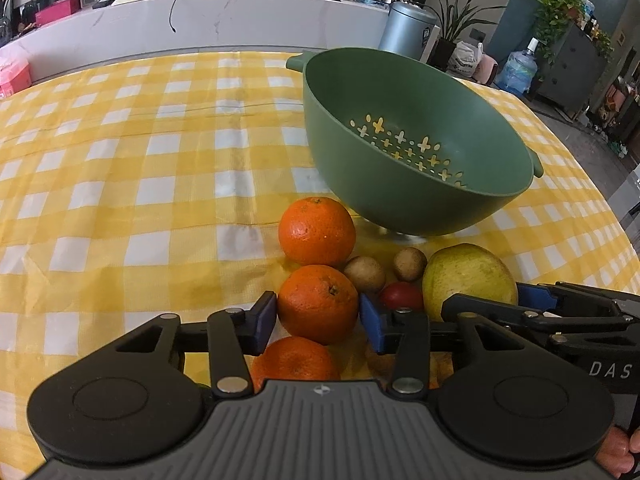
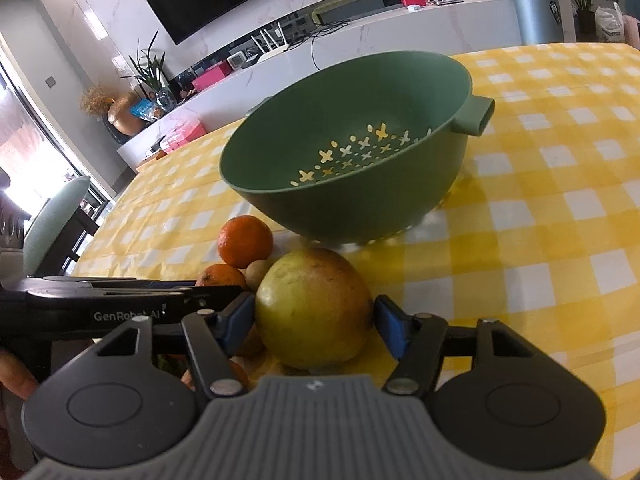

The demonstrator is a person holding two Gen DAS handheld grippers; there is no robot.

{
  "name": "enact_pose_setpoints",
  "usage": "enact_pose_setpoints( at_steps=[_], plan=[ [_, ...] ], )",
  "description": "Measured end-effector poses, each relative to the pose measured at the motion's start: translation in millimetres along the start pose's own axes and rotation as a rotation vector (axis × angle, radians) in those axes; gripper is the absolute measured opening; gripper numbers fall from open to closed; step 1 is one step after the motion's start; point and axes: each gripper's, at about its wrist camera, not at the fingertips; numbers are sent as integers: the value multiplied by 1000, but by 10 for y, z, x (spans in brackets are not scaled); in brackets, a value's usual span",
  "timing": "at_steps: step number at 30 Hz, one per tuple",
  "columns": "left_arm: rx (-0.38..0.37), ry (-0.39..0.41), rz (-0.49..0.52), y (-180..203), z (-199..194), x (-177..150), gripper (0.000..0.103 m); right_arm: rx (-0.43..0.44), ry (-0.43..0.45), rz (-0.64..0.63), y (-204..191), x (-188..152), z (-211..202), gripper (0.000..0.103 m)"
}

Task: Organize fruits
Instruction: 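Close left tool on the orange while right tool grasps the pear, lift both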

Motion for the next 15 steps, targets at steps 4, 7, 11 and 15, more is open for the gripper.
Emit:
enact_pose_setpoints(
  at_steps=[4, 7, 11, 15],
  plan=[
    [2, 20, 11, 30, -32, -6, 50, -7, 6, -13, -14, -9, -15, 62],
    [-6, 43, 17, 45, -77, 2, 50, -16, 9, -23, -24, -15, -41, 62],
    [-2, 61, 16, 47, -135, 5, 50, -29, 10, -22, -33, -9, -70, 62],
    [-7, 97, 38, 84, -241, 2, 50, -37, 36, -37, -75, 6, -155, 62]
  ],
)
Point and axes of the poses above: each gripper's, at about its wrist camera, not at the fingertips, and z roughly the way its jaws point, y to its right, x to its top, and after that the axes turned 9 degrees about -z, right-handed
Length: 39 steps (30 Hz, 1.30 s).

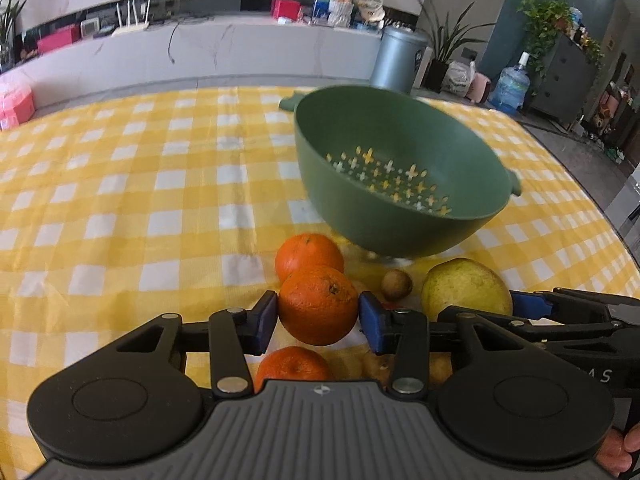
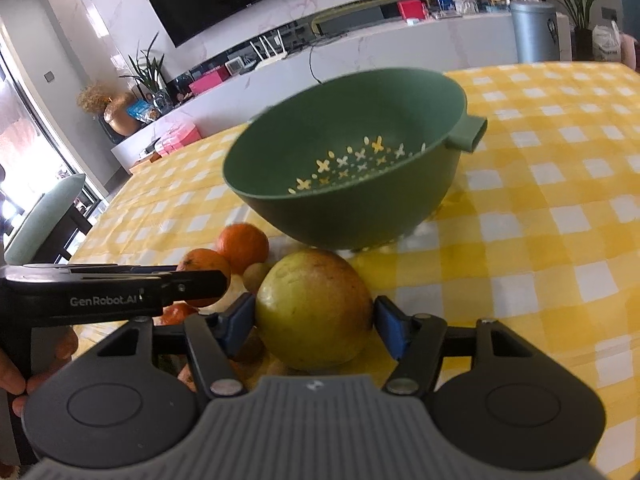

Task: Organize fruits
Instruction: 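Close left tool on the orange while right tool grasps the pear, lift both, then carry orange and pear over the green colander and open both tools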

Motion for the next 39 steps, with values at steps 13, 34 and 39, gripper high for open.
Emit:
enact_pose_setpoints(
  at_steps=[13, 34, 39],
  plan=[
    [-112, 116, 16, 261, -349, 391, 50, -45, 122, -119, -151, 222, -459, 62],
    [-128, -19, 214, 428, 438, 906, 50, -46, -173, -438, 211, 1316, 227, 62],
    [-105, -81, 225, 392, 570, 866, 50, -1, -282, -490, 223, 1387, 450, 62]
  ],
)
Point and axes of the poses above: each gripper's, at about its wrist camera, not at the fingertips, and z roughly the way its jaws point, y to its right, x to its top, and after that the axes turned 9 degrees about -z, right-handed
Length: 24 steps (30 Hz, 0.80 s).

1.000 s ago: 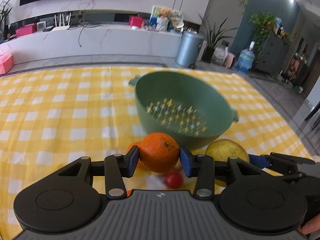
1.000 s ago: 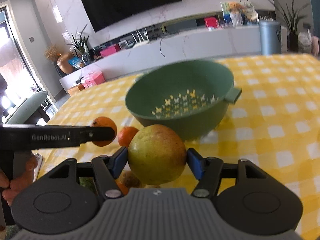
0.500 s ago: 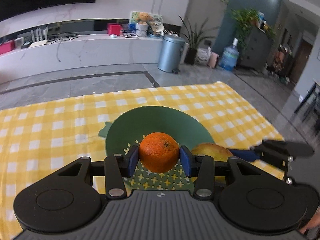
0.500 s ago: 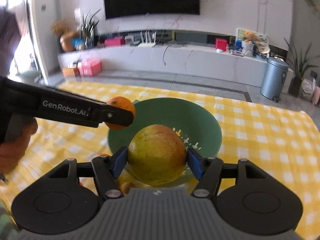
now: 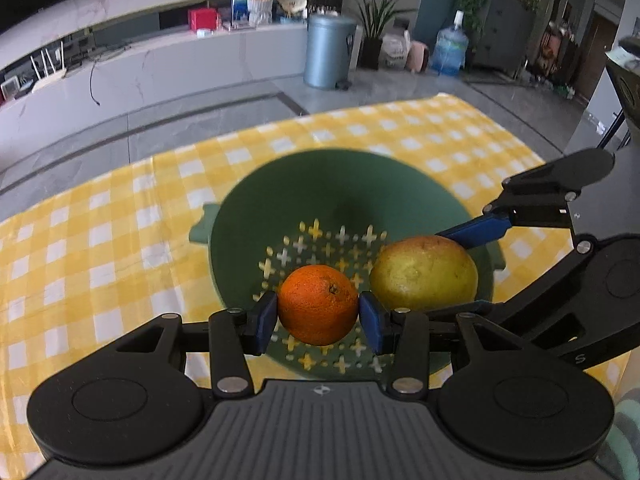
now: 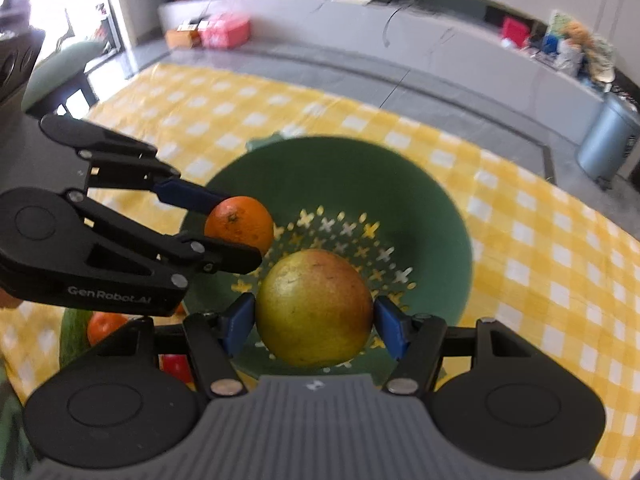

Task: Organize fruits
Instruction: 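Carry orange and pear over the green colander and open both tools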

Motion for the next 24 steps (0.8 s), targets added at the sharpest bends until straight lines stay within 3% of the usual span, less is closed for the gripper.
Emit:
enact_pose_setpoints(
  at_steps=[9, 24],
  plan=[
    [-6, -31, 56, 17, 21, -42, 50, 101, -126, -63, -79, 38, 257, 62],
    [-26, -21, 21, -126, 69, -77, 56, 133, -245, -108, -264, 227, 476, 62]
  ],
)
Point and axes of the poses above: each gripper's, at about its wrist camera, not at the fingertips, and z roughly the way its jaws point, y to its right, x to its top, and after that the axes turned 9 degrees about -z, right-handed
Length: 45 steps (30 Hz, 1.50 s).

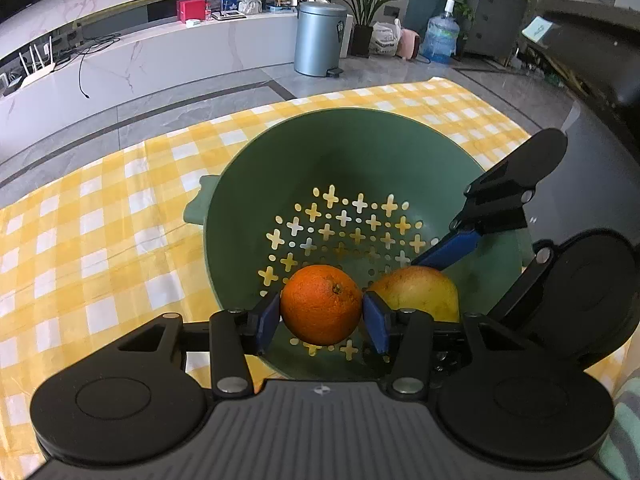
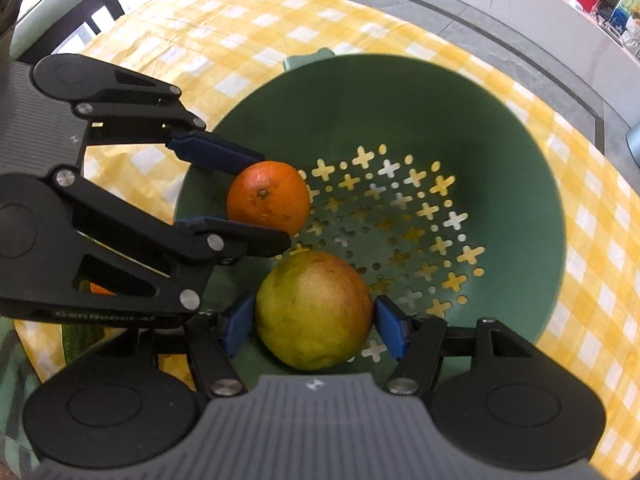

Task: Organize fruits
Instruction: 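Carry orange and pear over the green colander and open both tools, then withdraw both open tools from the colander back toward the fruit pile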

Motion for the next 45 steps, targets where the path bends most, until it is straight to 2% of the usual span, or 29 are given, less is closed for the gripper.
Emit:
enact_pose_setpoints(
  at_steps=[3, 7, 13, 18, 22, 24, 29, 32, 33, 35, 40, 45],
  plan=[
    [-9, 15, -11, -26, -13, 2, 56, -4, -15, -4, -35, 34, 34, 62],
    [-20, 62, -20, -30, -91, 4, 66, -5, -34, 5, -63, 64, 59, 62],
    [-37, 91, -42, -46, -185, 26, 66, -7, -61, 54, -45, 104, 107, 62],
    [-16, 116, -31, -26, -285, 22, 66, -12, -81, 87, -27, 138, 146, 62],
    [20, 105, -24, -11, -349, 32, 66, -20, -85, 101, -12, 126, 173, 62],
    [34, 104, -14, -1, -398, 10, 66, -28, -83, 114, -22, 117, 172, 62],
    [14, 110, 11, 54, -533, -32, 66, -75, -79, 146, -44, 90, 147, 63],
    [3, 117, 18, 62, -611, -60, 66, -106, -39, 162, -53, 78, 76, 64],
    [-5, 120, 15, 57, -639, -72, 66, -110, -14, 168, -55, 85, 25, 69],
    [-12, 126, -1, 29, -696, -95, 67, -108, 25, 186, -67, 96, -73, 71],
    [-33, 120, -45, -58, -804, -205, 67, -164, 95, 170, -257, 65, -257, 71],
    [0, 101, -29, -25, -864, -342, 67, -240, 220, 215, -468, -119, -497, 71]
  ],
)
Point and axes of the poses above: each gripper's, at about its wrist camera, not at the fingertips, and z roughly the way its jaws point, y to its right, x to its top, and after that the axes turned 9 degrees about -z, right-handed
